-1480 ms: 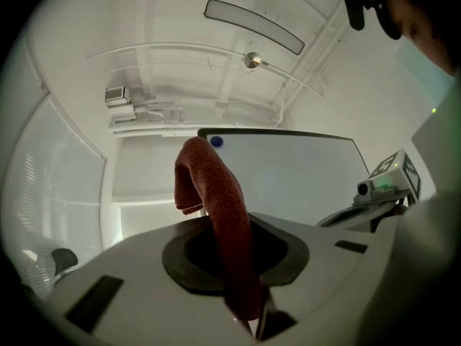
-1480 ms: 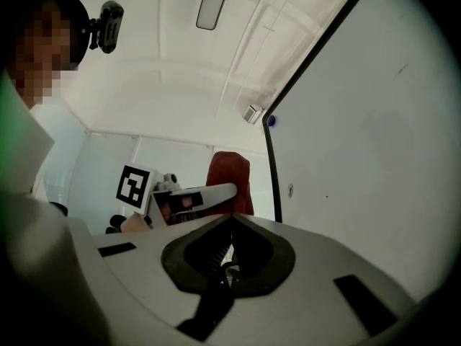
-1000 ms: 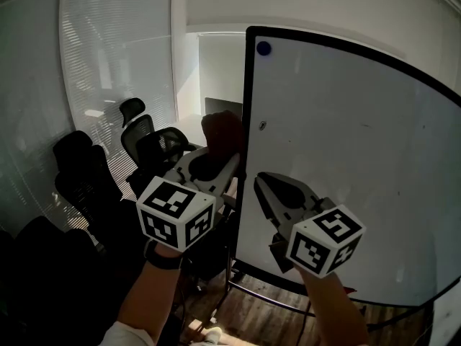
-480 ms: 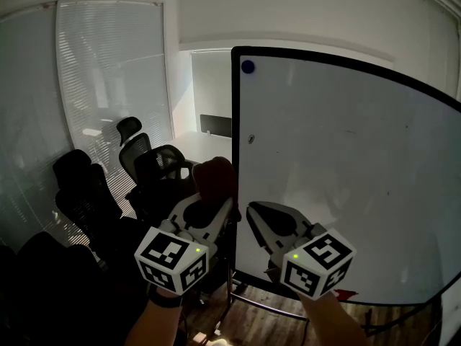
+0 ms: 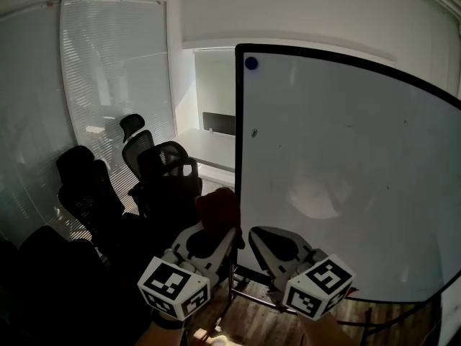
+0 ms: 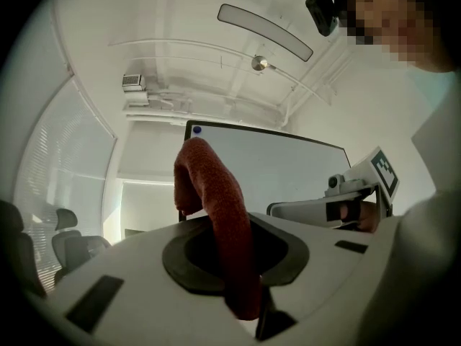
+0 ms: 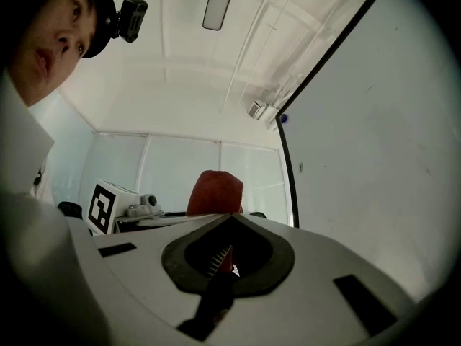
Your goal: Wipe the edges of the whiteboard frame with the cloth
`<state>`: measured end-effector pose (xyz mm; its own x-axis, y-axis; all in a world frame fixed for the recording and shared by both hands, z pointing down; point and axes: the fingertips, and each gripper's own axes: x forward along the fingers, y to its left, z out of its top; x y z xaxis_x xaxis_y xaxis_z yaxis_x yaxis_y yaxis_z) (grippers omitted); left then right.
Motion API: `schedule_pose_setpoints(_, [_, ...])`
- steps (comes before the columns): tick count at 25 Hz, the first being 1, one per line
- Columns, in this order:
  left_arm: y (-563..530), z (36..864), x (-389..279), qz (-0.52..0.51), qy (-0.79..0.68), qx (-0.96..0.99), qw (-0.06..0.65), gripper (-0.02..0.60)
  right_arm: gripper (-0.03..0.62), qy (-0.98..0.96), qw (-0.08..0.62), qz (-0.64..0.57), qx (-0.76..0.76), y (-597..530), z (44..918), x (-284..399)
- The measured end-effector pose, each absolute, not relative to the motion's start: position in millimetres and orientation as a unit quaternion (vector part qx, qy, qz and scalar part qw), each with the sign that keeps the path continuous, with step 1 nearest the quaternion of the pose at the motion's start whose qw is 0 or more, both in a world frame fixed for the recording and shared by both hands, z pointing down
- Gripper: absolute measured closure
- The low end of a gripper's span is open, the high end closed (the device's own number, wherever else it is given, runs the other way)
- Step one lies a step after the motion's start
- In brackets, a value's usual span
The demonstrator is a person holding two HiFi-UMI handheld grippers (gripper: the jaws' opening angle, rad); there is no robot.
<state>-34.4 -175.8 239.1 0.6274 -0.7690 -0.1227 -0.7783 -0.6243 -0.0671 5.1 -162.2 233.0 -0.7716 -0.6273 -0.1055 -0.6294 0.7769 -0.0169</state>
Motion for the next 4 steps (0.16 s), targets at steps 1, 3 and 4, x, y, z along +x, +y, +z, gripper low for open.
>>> schedule_pose_setpoints(1, [-173.4,241.3,-33.9,0.04,0.429,-0.901,0.056,0.509,0.591,0.941,0.053,0.008,-0.334,-159.8,235.1,5.3])
schedule_pose_setpoints(3, [-168.6,245.4,-32.8,0.037,0.427,-0.902,0.054,0.509,0.591,0.941,0.052,0.006,-0.333,-155.0,238.8,5.3])
schedule_pose_setpoints(4, [-166.3,247.4,-32.2,0.036,0.426,-0.902,0.053,0.509,0.591,0.942,0.052,0.004,-0.333,-152.7,240.5,5.2])
